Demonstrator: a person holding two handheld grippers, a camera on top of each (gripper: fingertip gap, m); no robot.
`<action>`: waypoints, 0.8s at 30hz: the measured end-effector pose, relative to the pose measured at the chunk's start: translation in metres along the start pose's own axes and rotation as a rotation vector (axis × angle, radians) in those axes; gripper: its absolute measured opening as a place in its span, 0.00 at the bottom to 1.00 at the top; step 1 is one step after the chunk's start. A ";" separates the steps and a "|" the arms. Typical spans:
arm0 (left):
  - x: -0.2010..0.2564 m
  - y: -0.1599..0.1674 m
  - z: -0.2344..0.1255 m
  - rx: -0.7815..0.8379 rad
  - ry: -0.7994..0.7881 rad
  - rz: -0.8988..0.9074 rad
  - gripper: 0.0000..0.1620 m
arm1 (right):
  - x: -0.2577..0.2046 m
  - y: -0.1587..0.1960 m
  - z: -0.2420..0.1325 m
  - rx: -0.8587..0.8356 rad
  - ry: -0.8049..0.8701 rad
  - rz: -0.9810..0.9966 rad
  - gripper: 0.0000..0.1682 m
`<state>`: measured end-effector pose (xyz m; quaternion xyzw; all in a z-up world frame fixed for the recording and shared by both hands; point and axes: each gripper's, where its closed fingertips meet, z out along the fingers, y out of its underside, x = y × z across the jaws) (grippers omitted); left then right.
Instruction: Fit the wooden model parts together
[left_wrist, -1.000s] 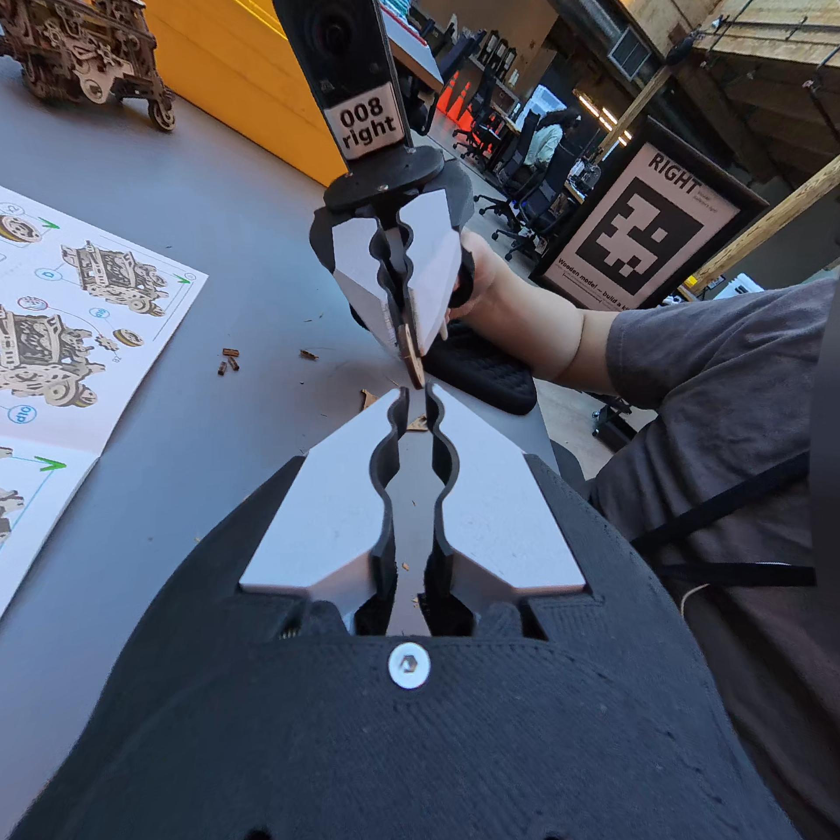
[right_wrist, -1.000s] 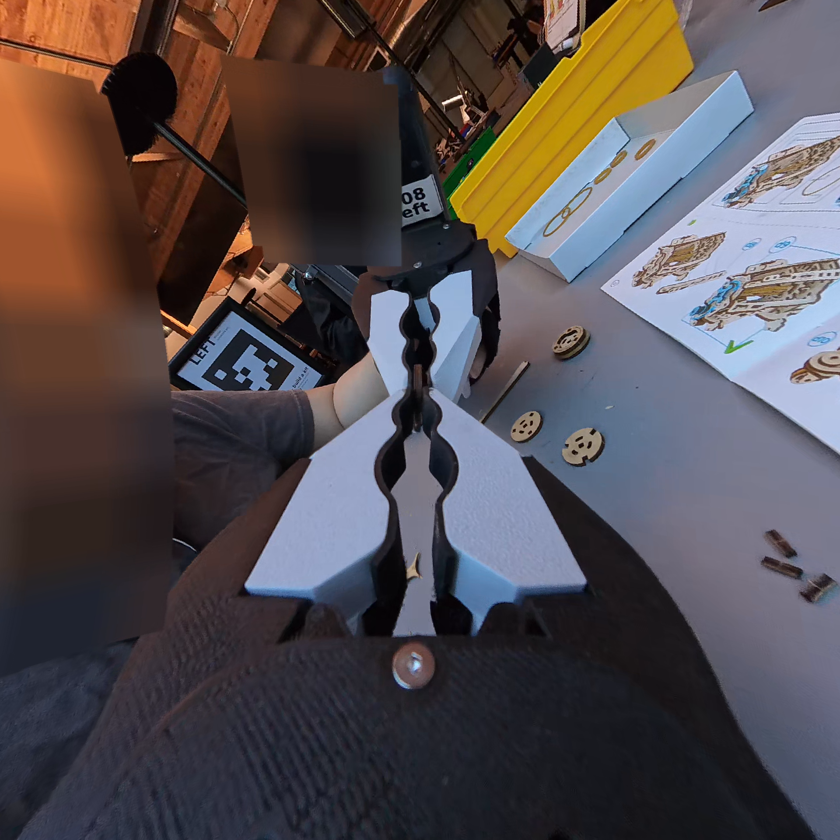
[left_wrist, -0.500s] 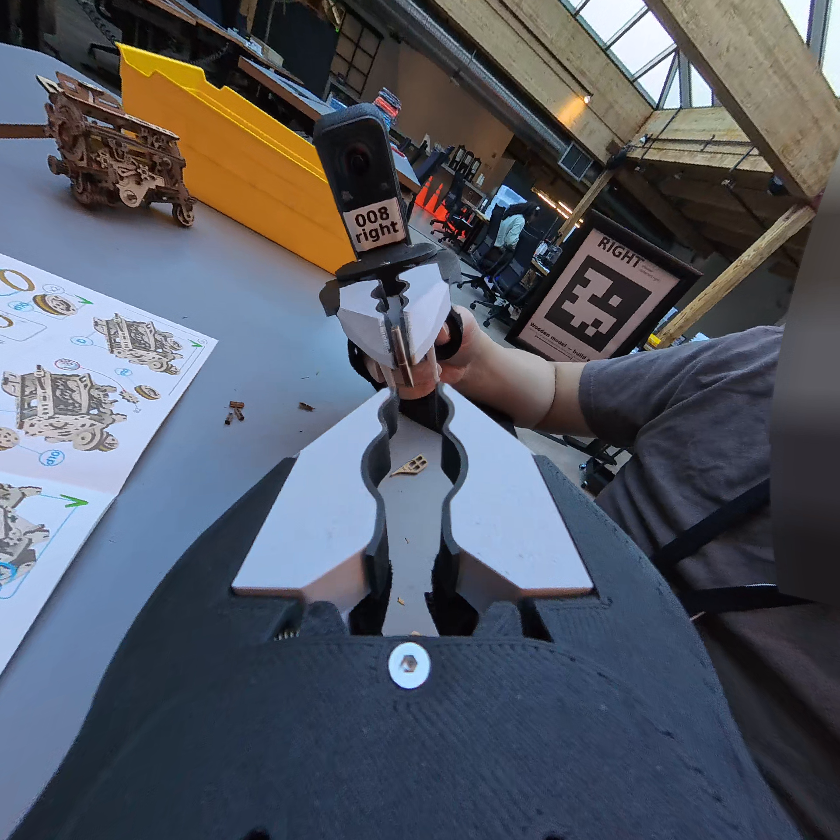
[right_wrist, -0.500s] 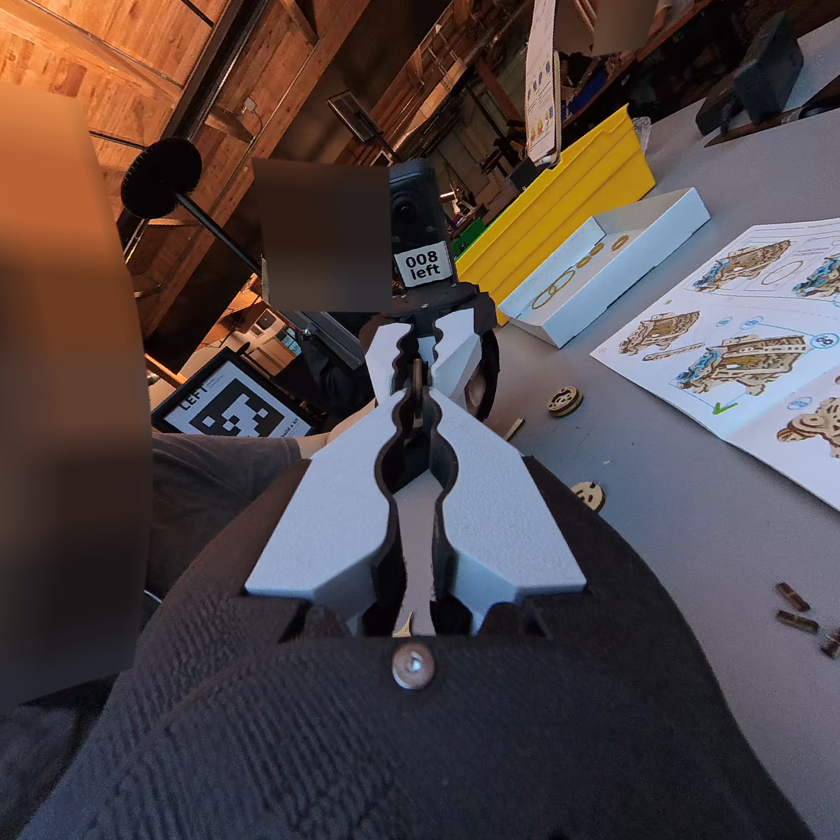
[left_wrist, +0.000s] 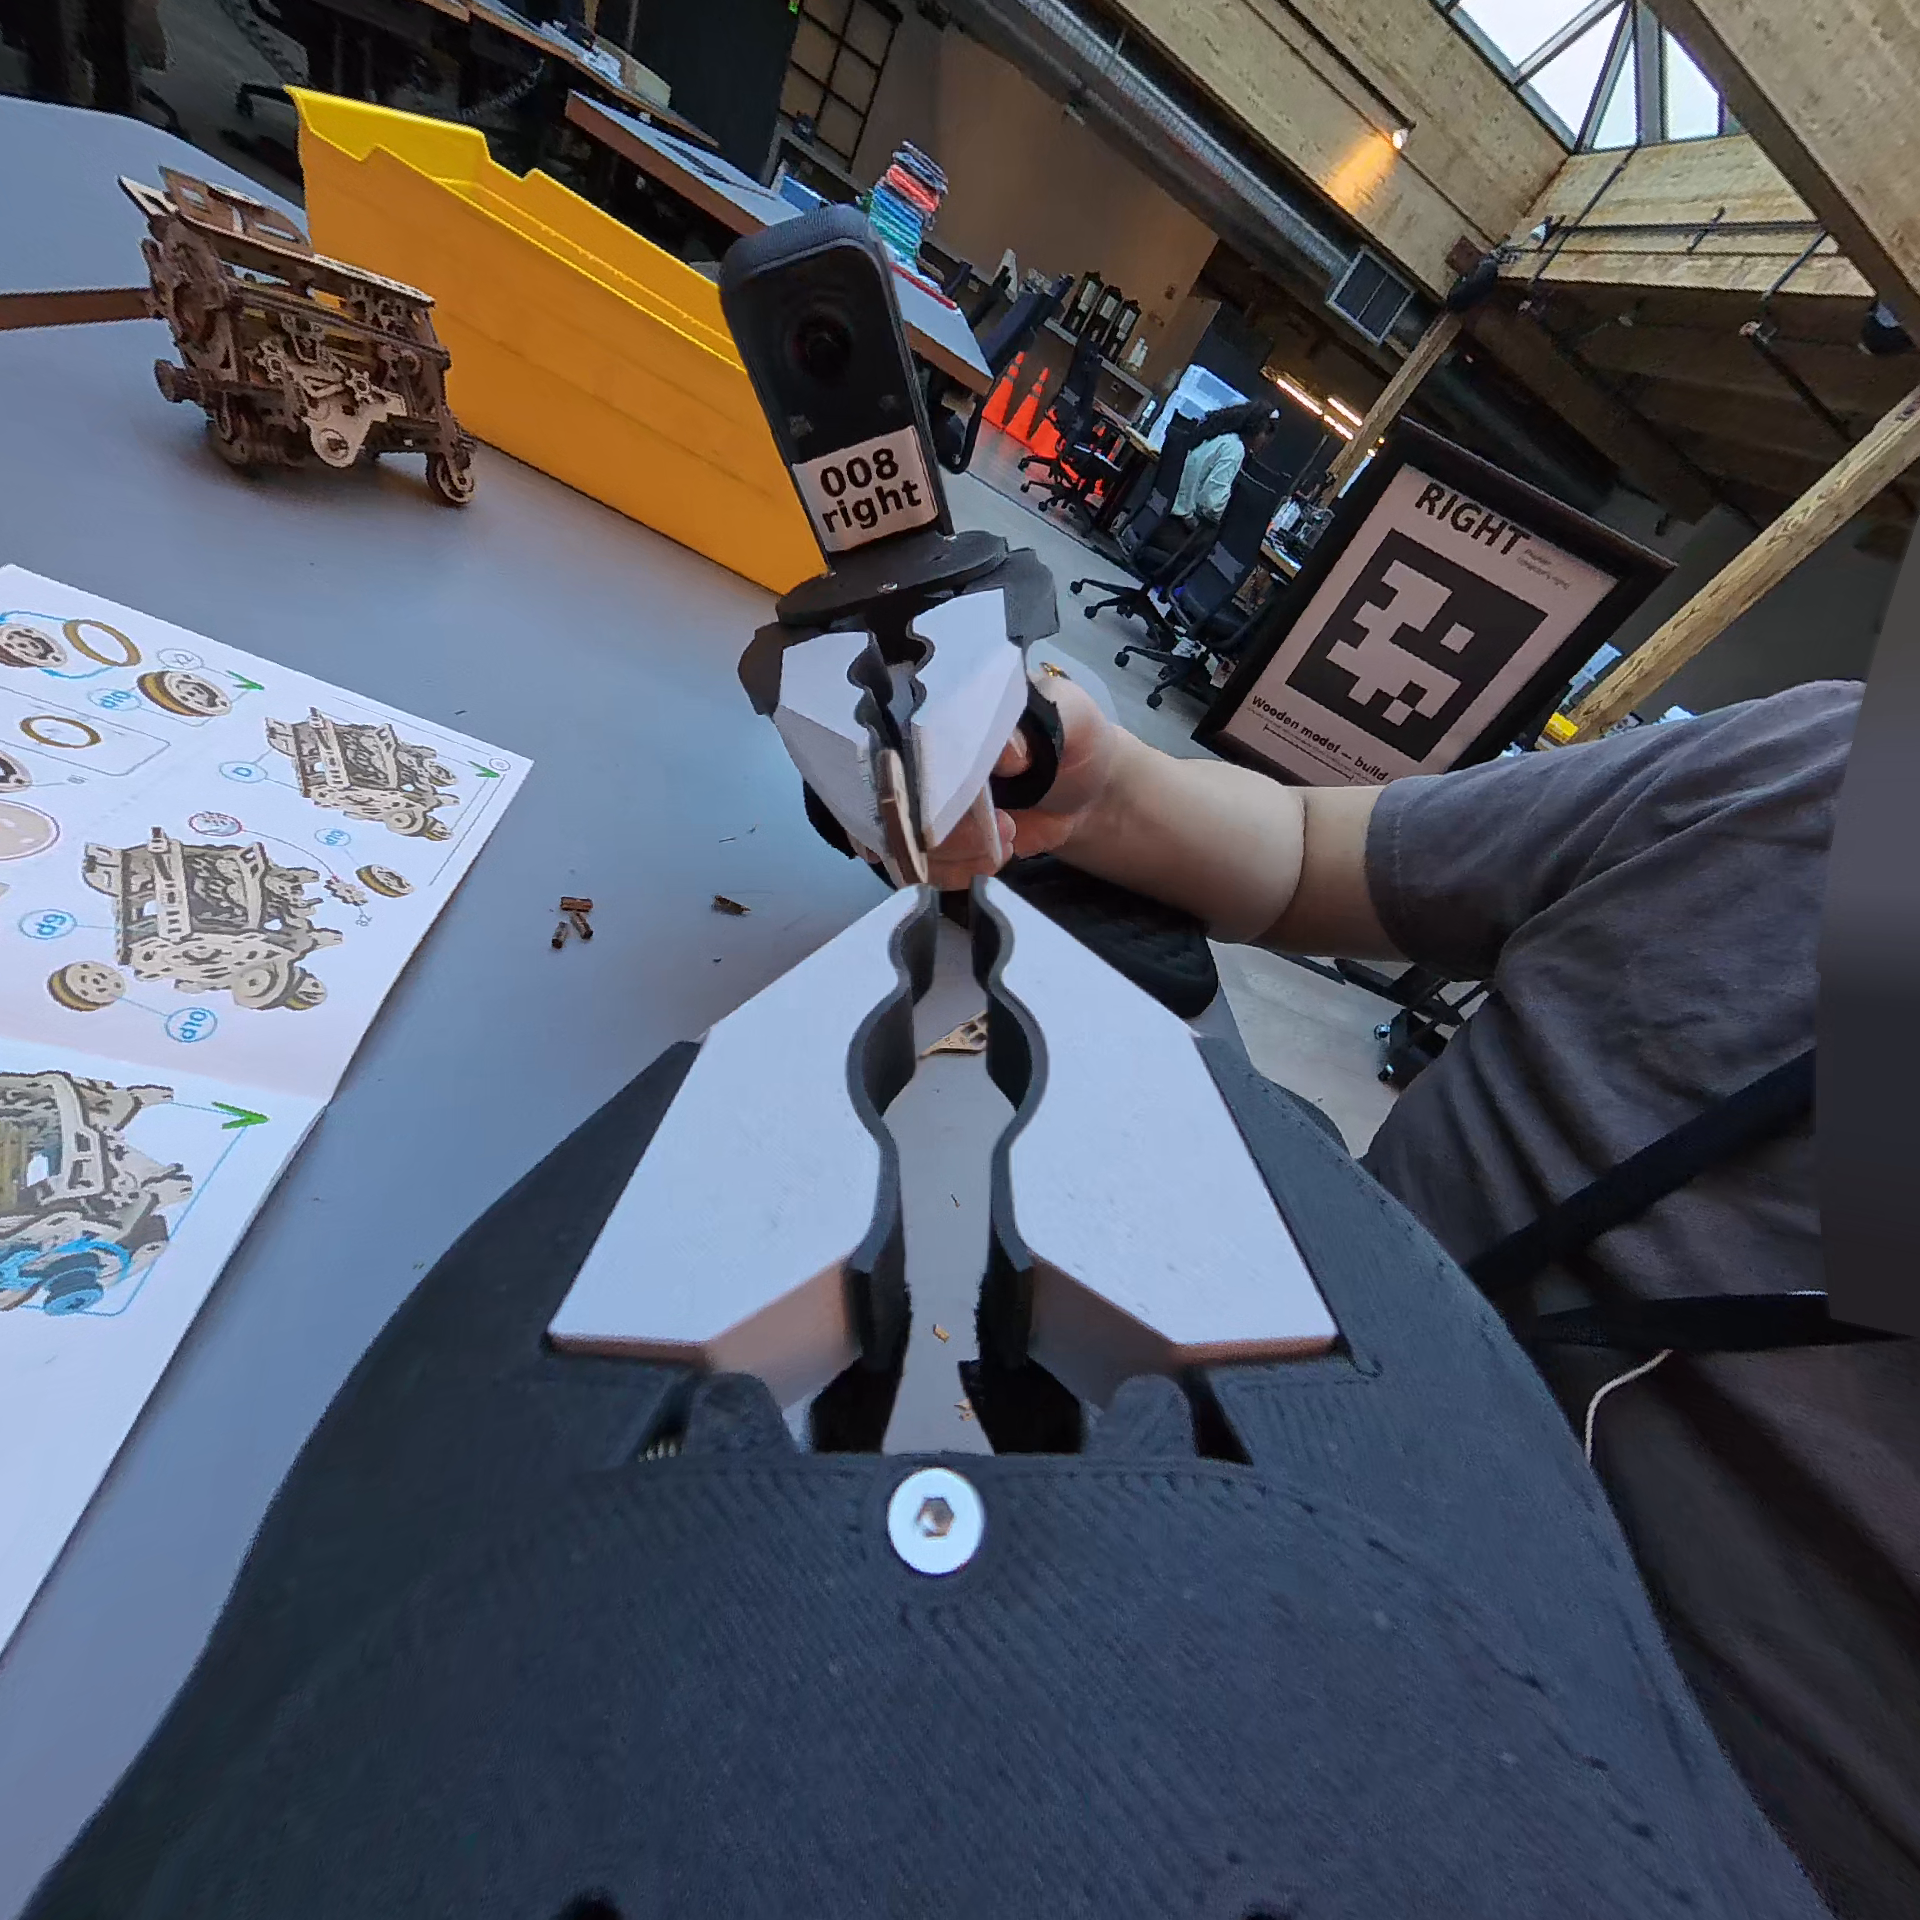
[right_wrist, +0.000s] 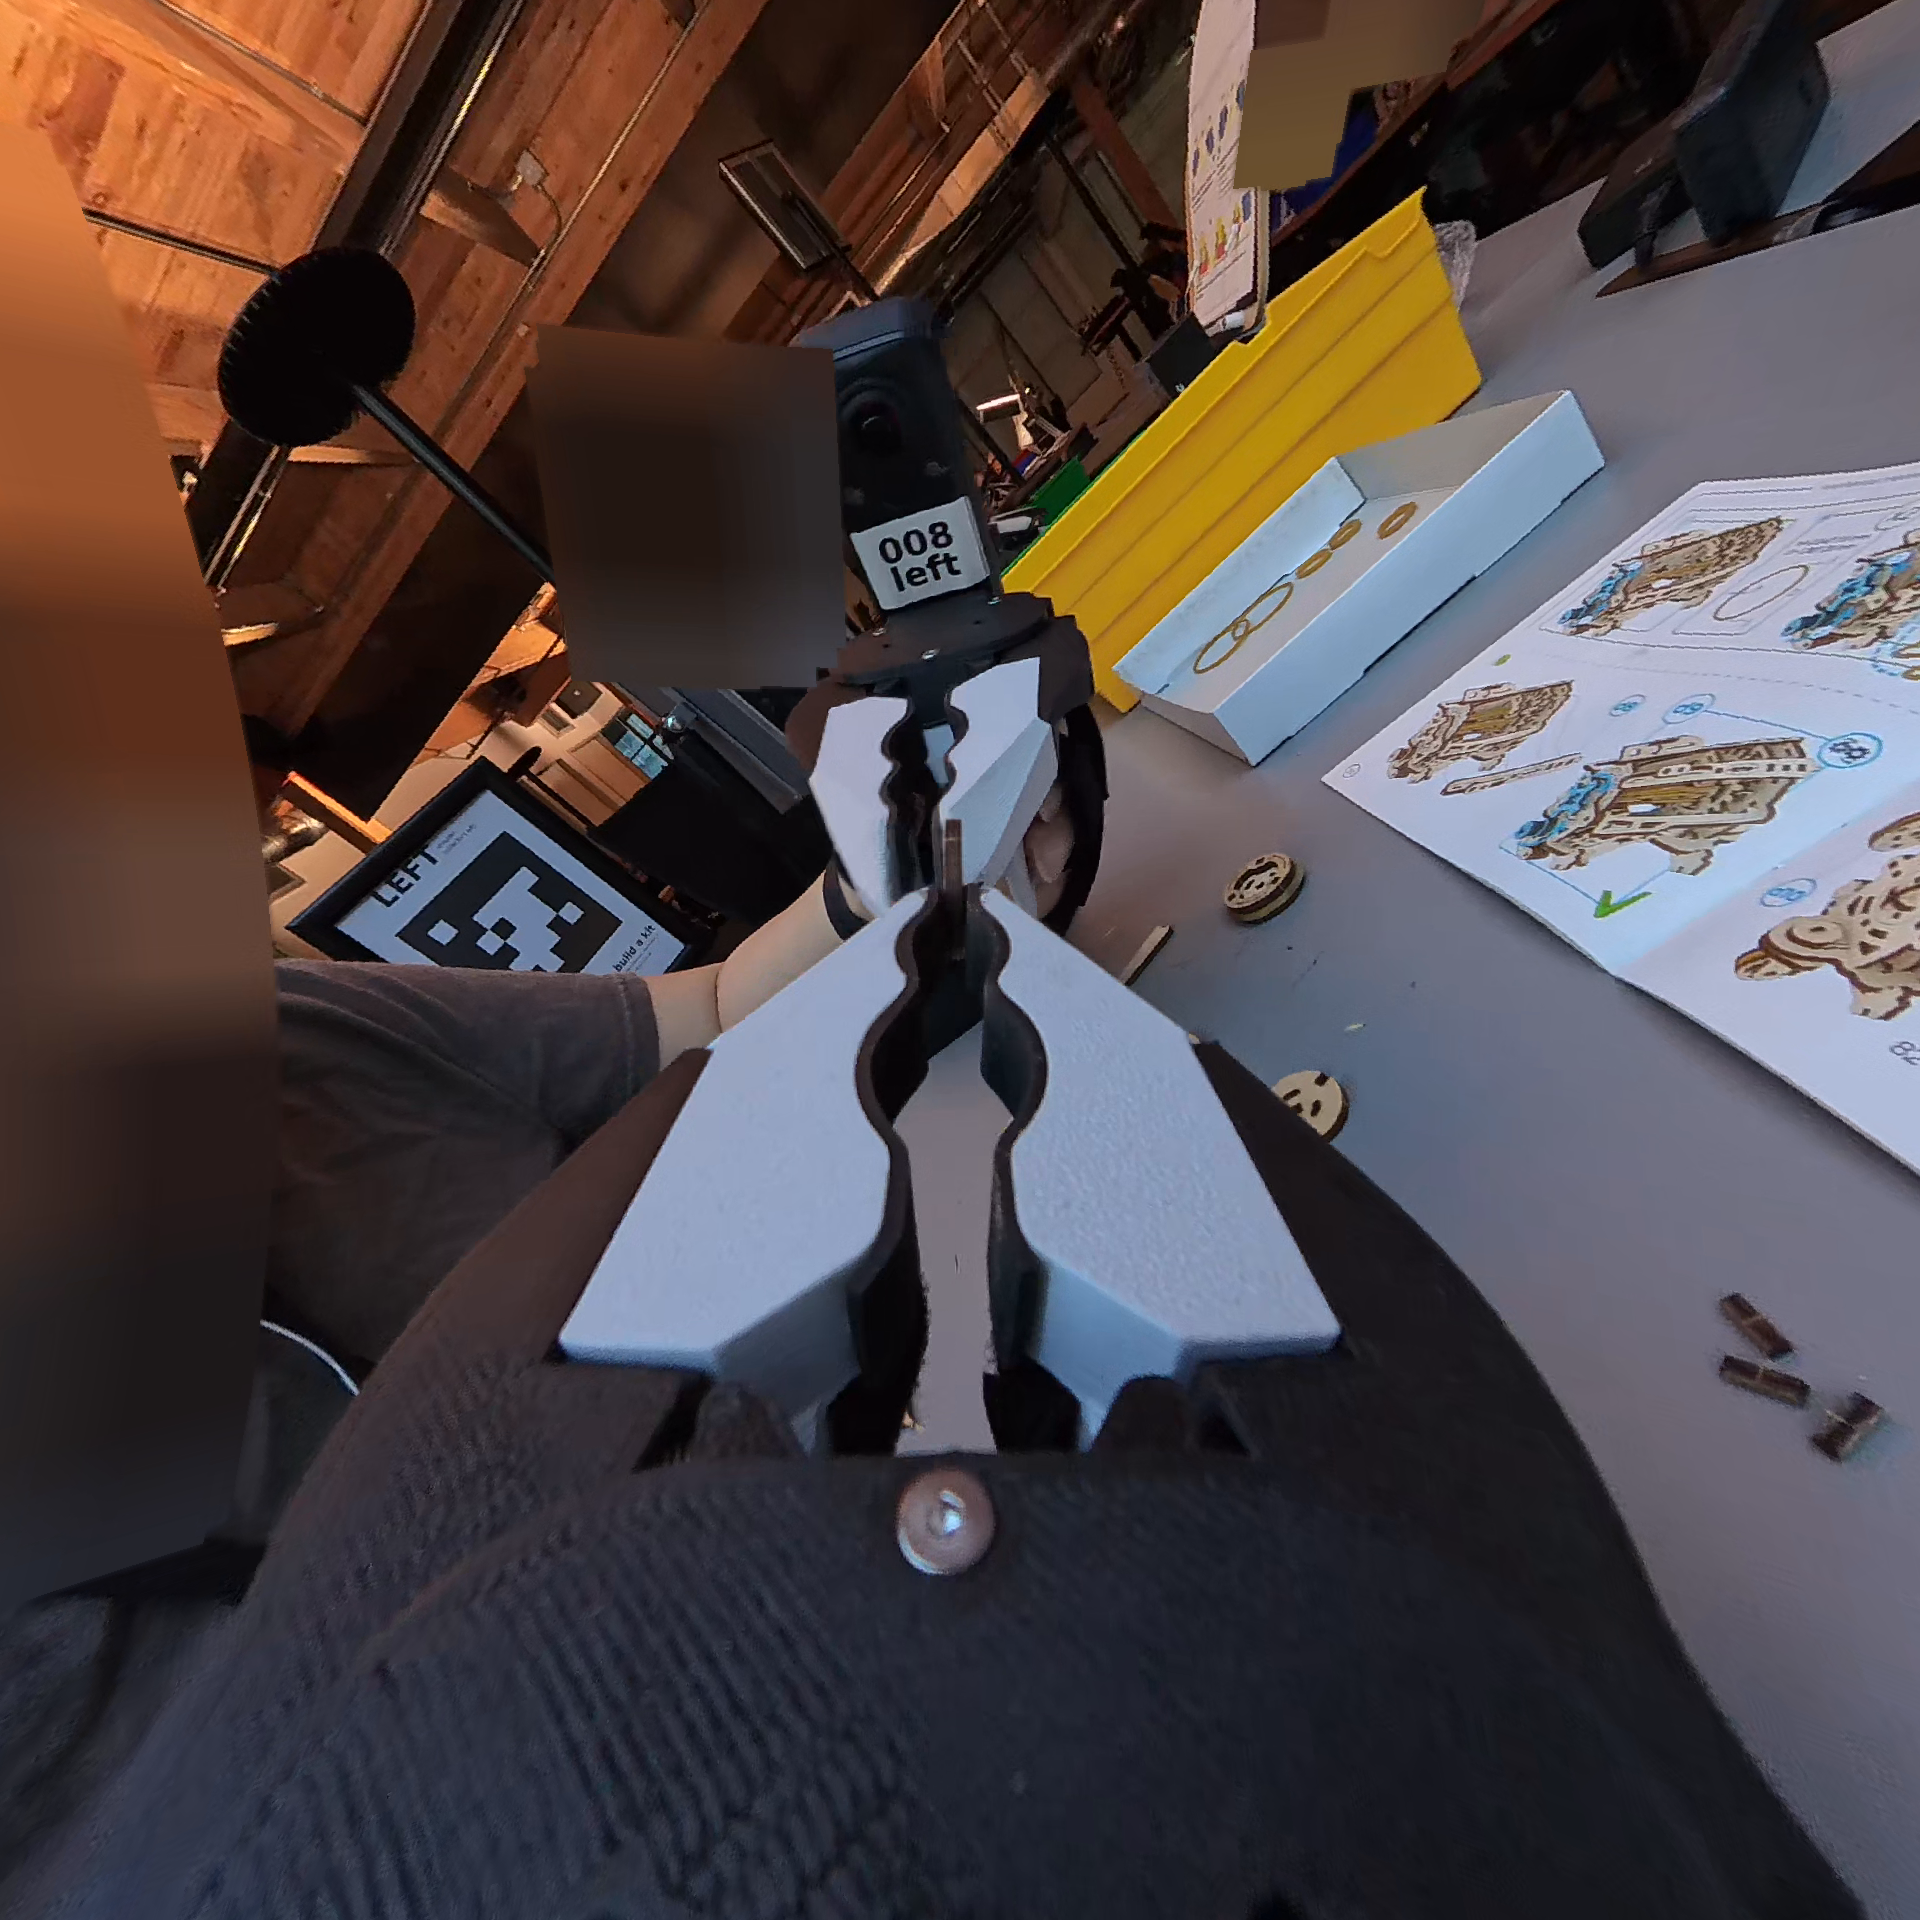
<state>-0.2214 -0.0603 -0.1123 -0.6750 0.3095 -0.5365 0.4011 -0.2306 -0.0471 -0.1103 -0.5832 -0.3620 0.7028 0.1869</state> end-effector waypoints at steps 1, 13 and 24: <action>0.000 0.000 0.001 0.004 -0.007 0.003 0.05 | 0.002 -0.001 -0.001 0.013 0.006 0.006 0.00; -0.005 0.005 0.007 -0.019 -0.044 -0.002 0.00 | -0.002 0.005 0.005 -0.022 -0.014 -0.023 0.01; -0.005 0.018 0.011 -0.106 -0.050 -0.009 0.00 | 0.001 0.015 0.006 -0.116 0.065 -0.137 0.01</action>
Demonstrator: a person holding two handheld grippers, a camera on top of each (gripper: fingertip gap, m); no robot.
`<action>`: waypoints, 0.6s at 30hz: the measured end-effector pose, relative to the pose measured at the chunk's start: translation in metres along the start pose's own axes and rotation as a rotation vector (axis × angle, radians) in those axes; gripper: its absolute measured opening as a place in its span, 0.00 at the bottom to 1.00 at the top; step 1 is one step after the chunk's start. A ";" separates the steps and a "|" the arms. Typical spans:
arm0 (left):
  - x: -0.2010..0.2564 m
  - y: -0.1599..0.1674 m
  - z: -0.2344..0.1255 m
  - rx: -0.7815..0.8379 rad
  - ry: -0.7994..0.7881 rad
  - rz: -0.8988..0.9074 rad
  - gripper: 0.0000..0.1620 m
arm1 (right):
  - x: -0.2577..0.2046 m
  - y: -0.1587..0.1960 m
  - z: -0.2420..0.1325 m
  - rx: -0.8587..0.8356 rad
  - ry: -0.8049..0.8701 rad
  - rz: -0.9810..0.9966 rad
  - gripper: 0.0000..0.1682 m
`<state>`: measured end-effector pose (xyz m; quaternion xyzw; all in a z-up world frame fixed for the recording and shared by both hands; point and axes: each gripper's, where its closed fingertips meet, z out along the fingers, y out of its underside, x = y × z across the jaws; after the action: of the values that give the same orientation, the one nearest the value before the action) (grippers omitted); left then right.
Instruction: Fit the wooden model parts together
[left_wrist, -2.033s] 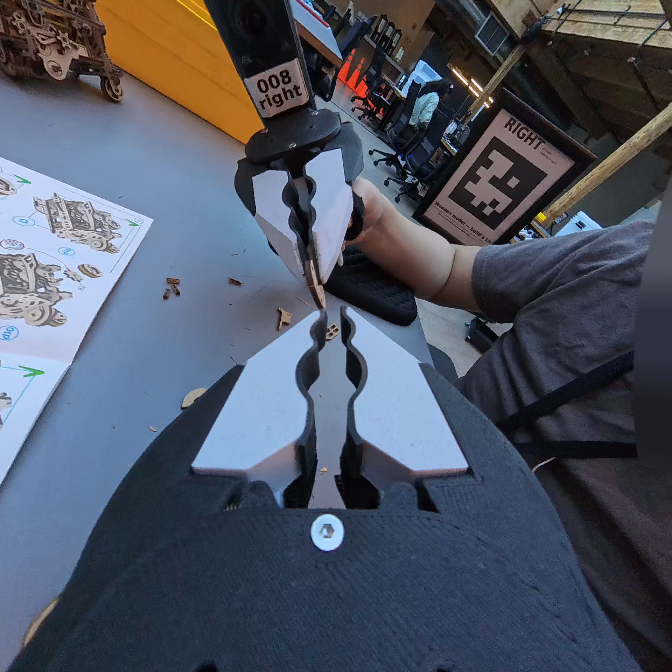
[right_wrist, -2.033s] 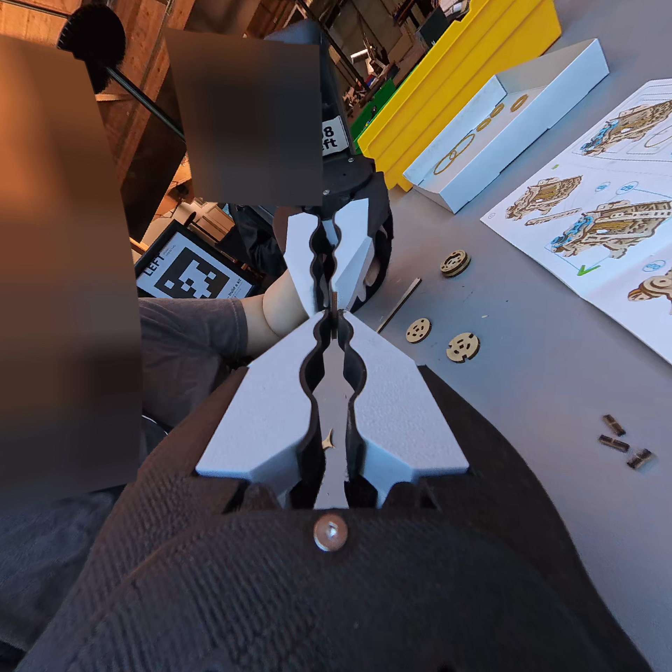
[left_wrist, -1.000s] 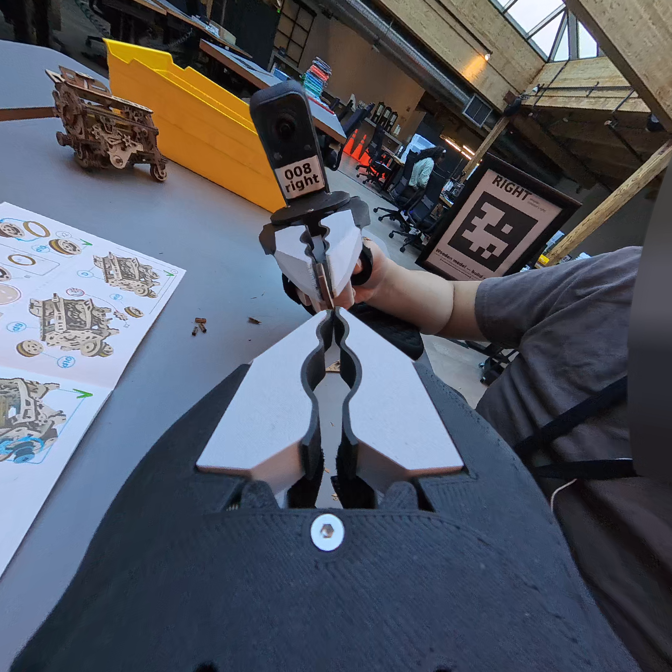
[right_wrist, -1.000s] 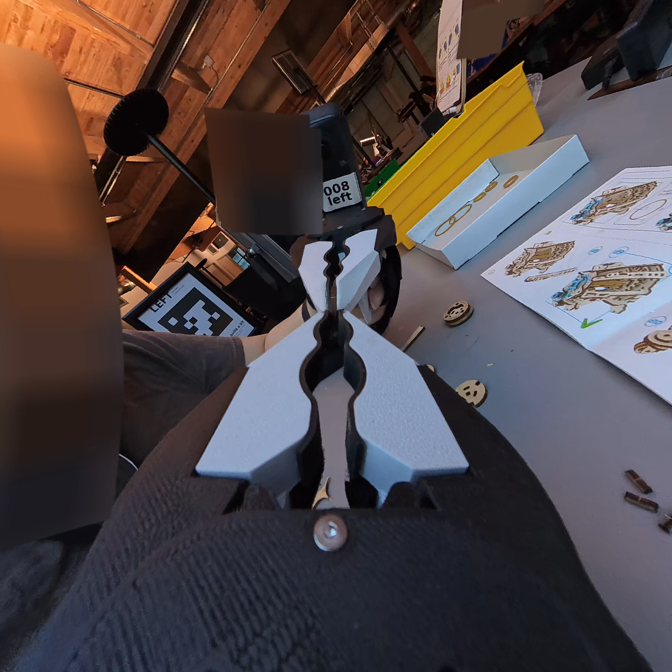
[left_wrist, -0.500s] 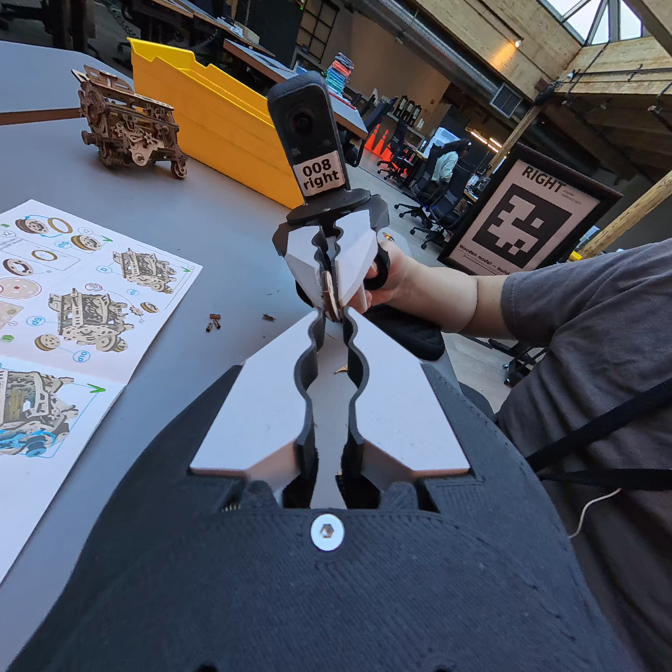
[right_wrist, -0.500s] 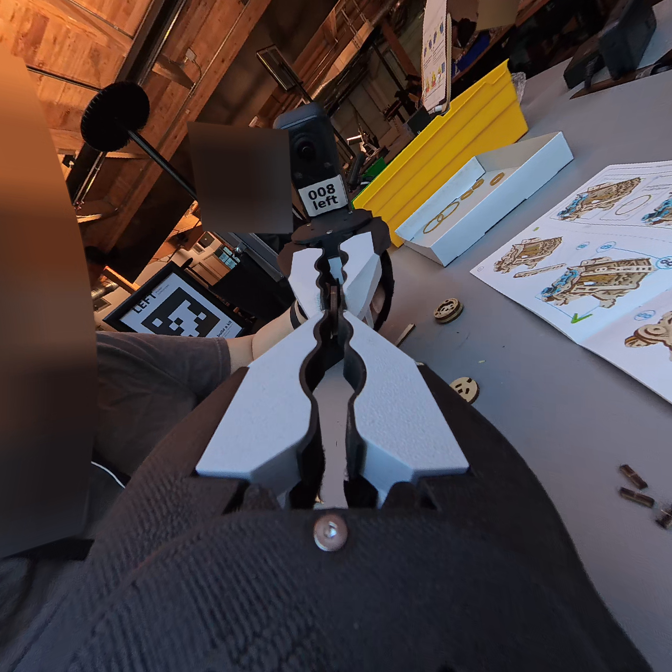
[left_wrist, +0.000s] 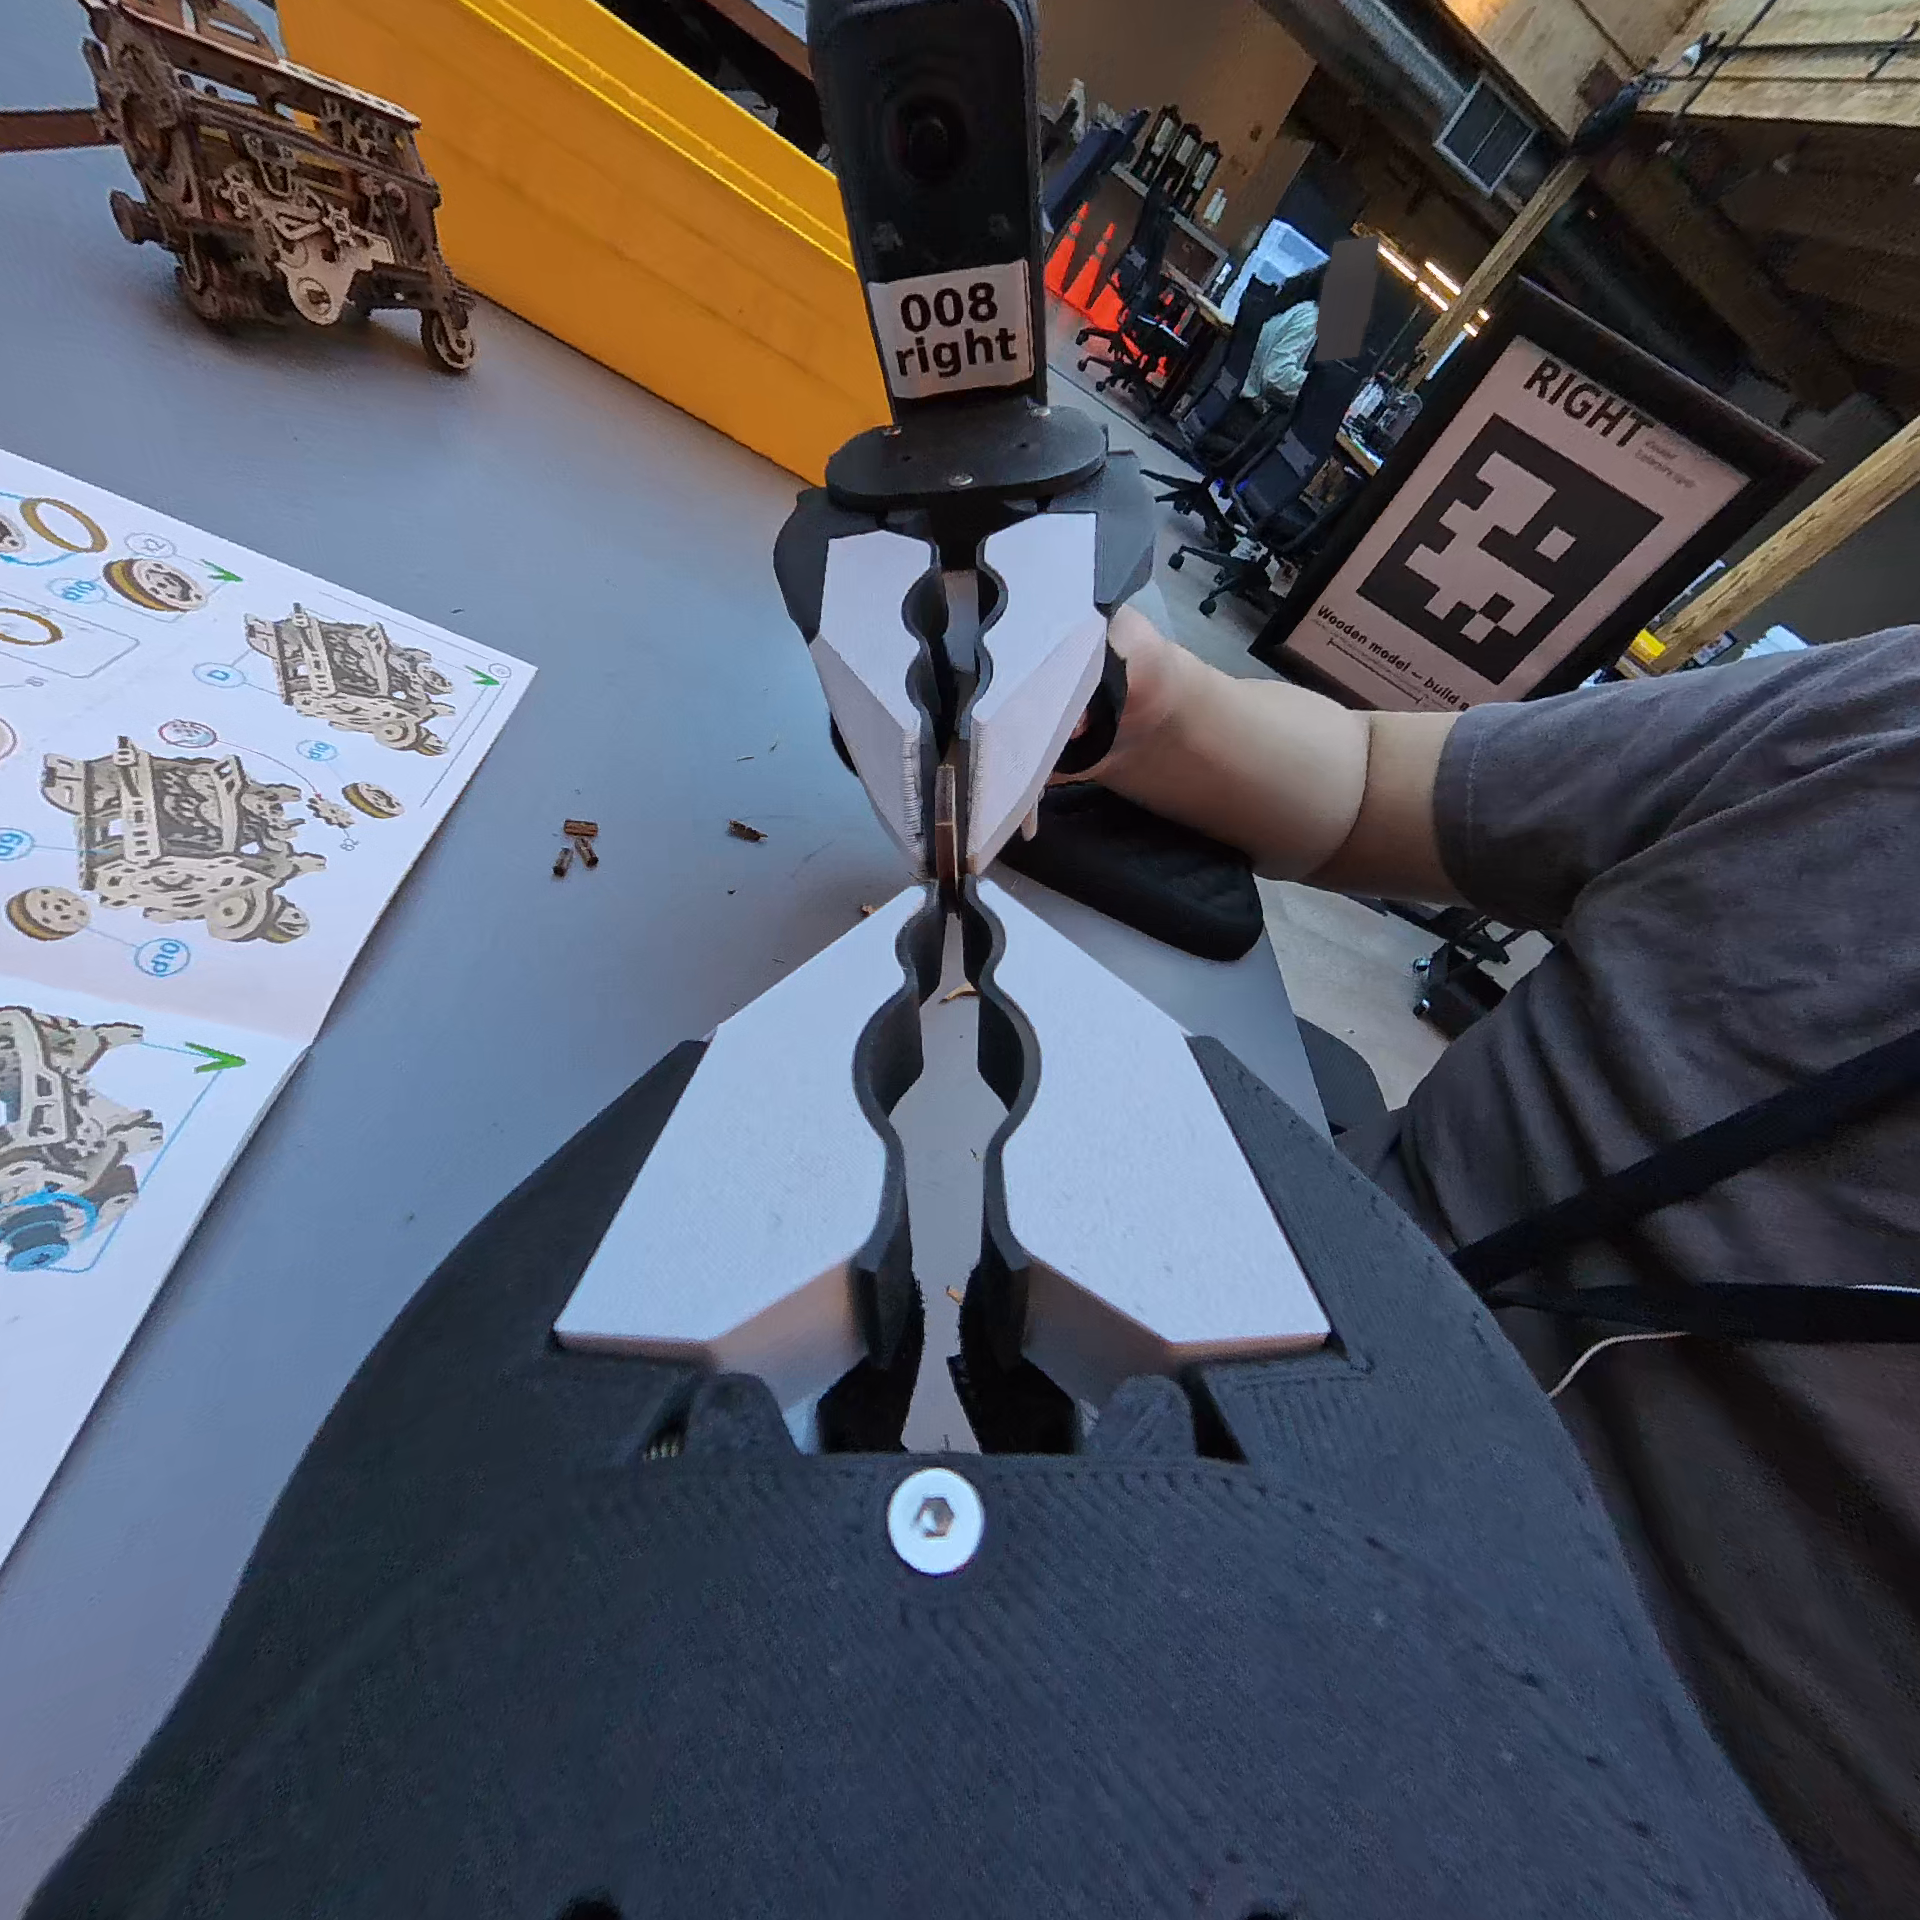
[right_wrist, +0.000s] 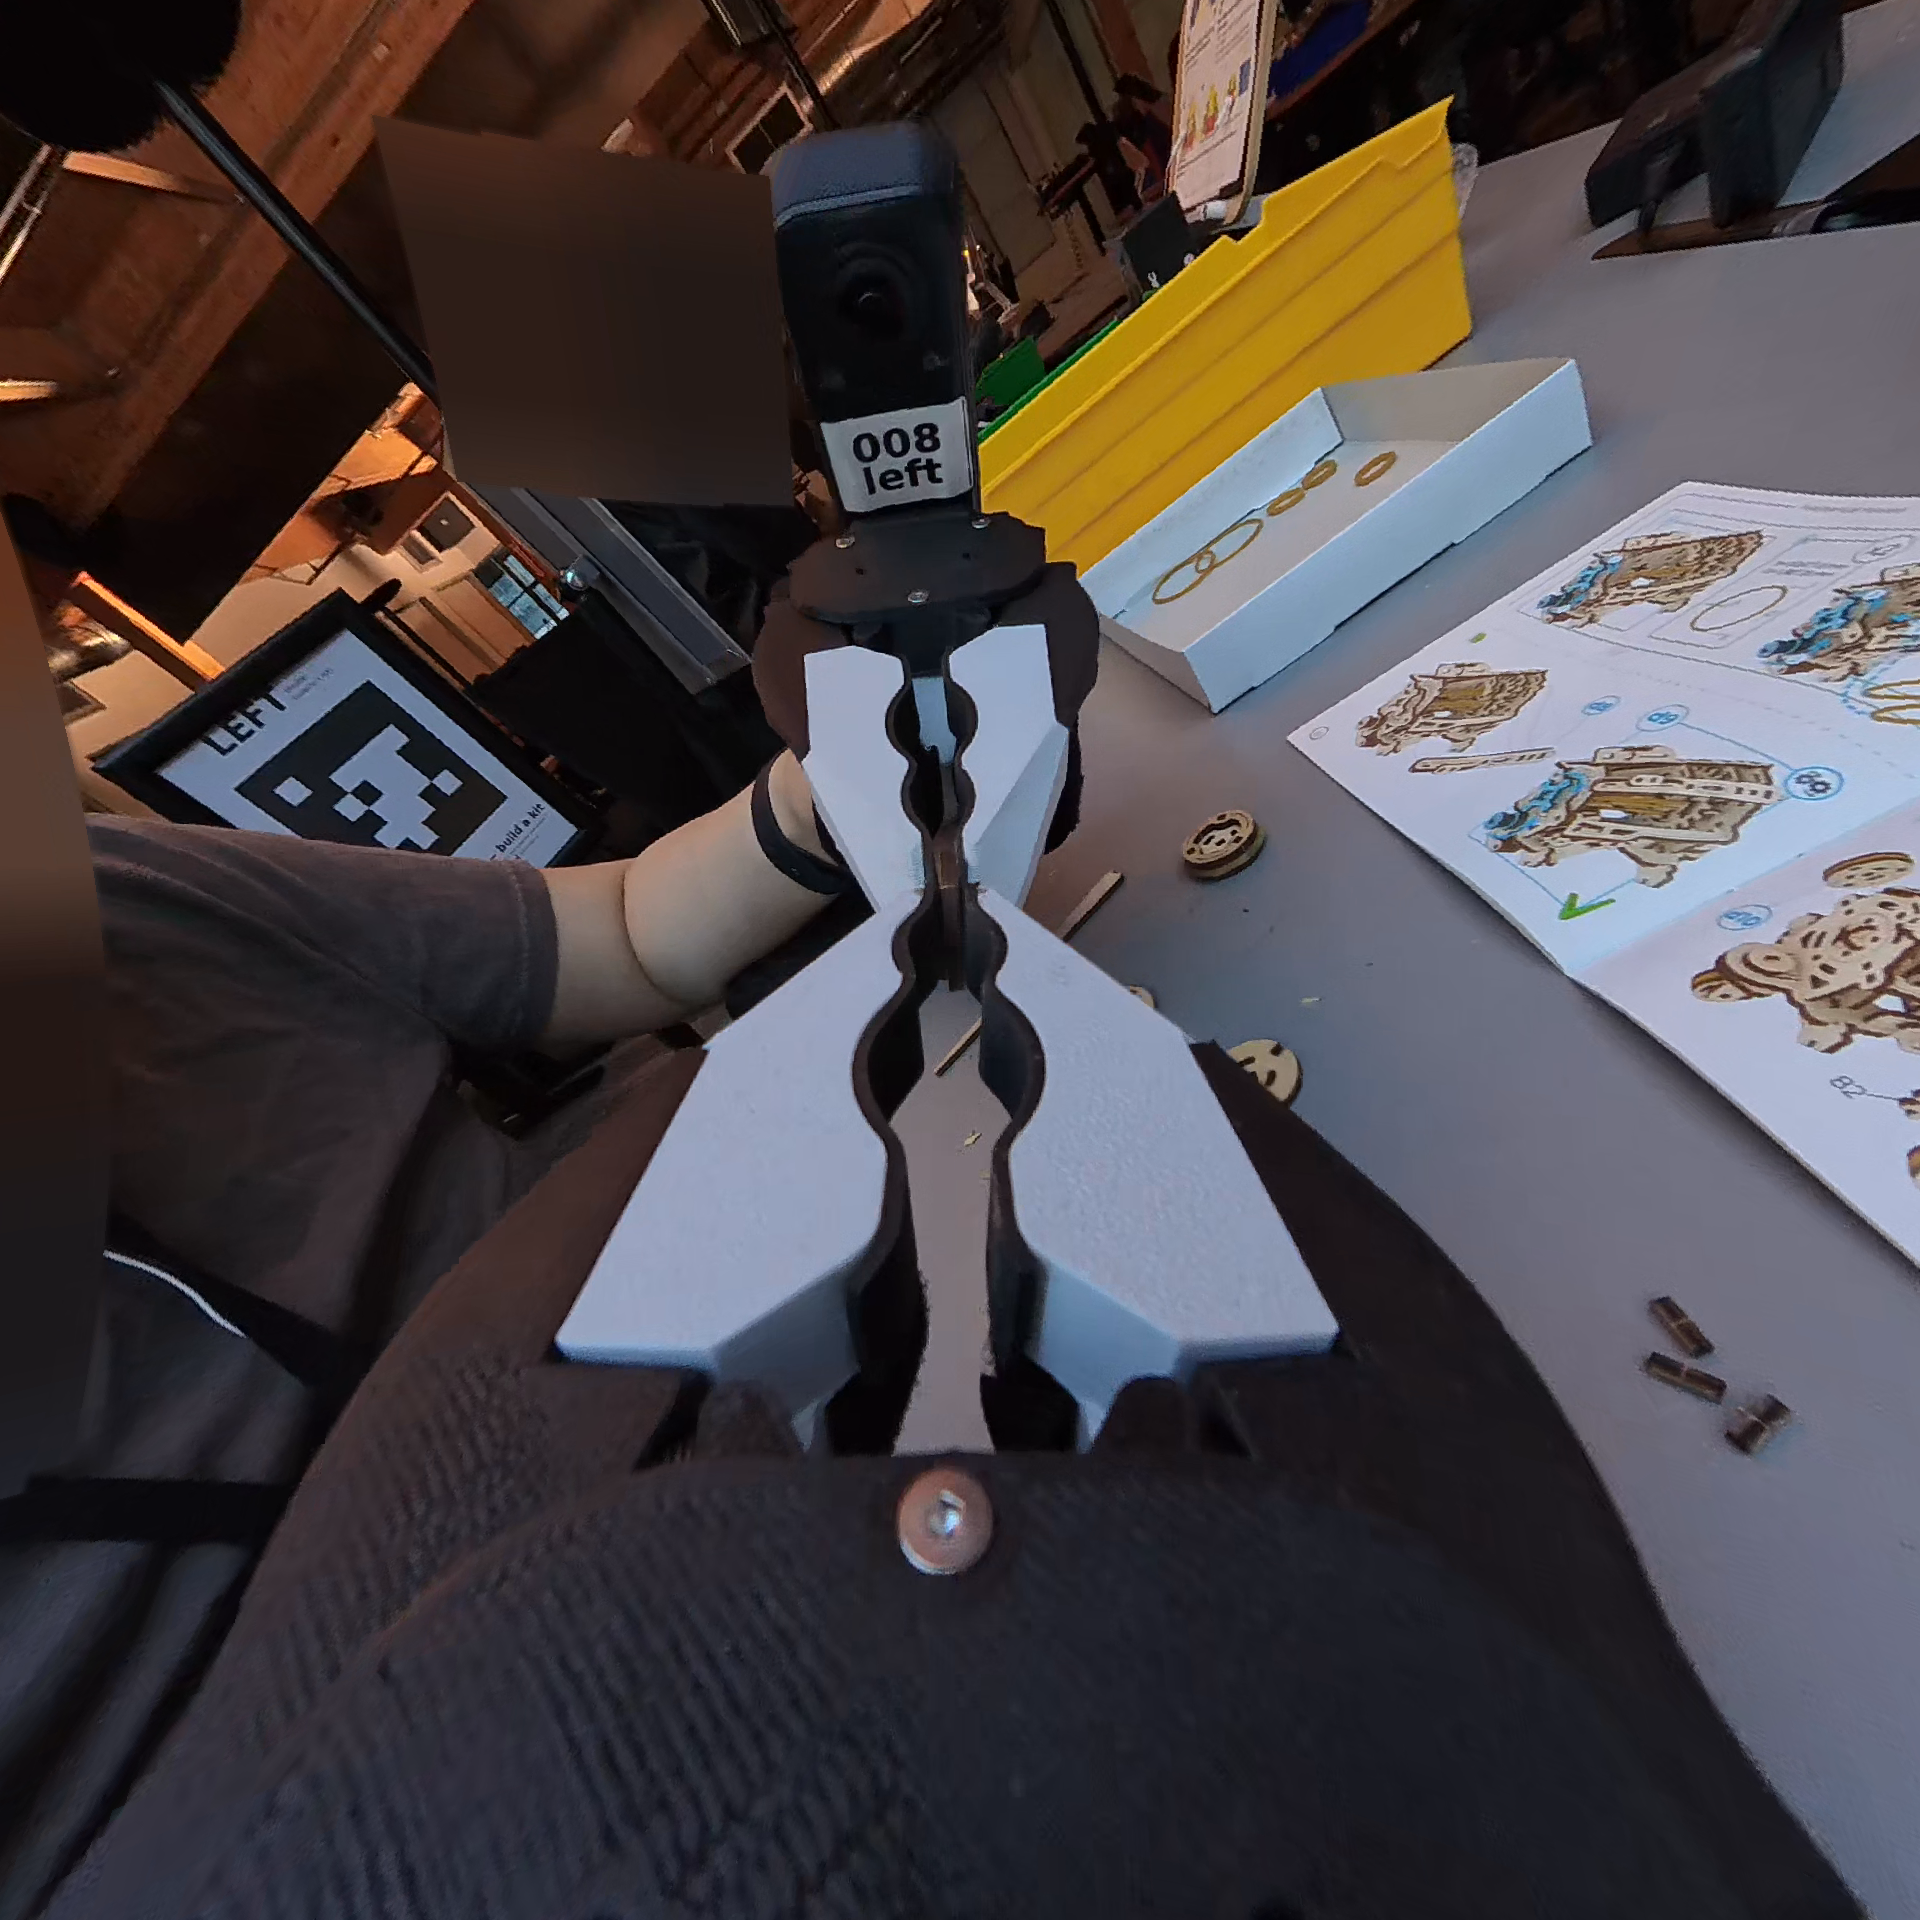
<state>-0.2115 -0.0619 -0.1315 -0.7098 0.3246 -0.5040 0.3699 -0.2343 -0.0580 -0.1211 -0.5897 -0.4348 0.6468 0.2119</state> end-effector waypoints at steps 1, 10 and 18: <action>0.000 -0.001 0.000 0.005 0.003 -0.003 0.00 | -0.001 -0.001 0.000 0.007 -0.009 0.012 0.01; -0.009 0.001 -0.001 -0.014 -0.100 0.075 0.00 | 0.007 0.002 -0.003 -0.006 0.015 0.013 0.01; -0.012 0.003 0.003 -0.011 -0.154 0.028 0.00 | 0.011 0.005 -0.006 -0.019 0.028 -0.038 0.01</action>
<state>-0.2122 -0.0527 -0.1401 -0.7440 0.3077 -0.4408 0.3969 -0.2293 -0.0502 -0.1311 -0.5922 -0.4493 0.6300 0.2246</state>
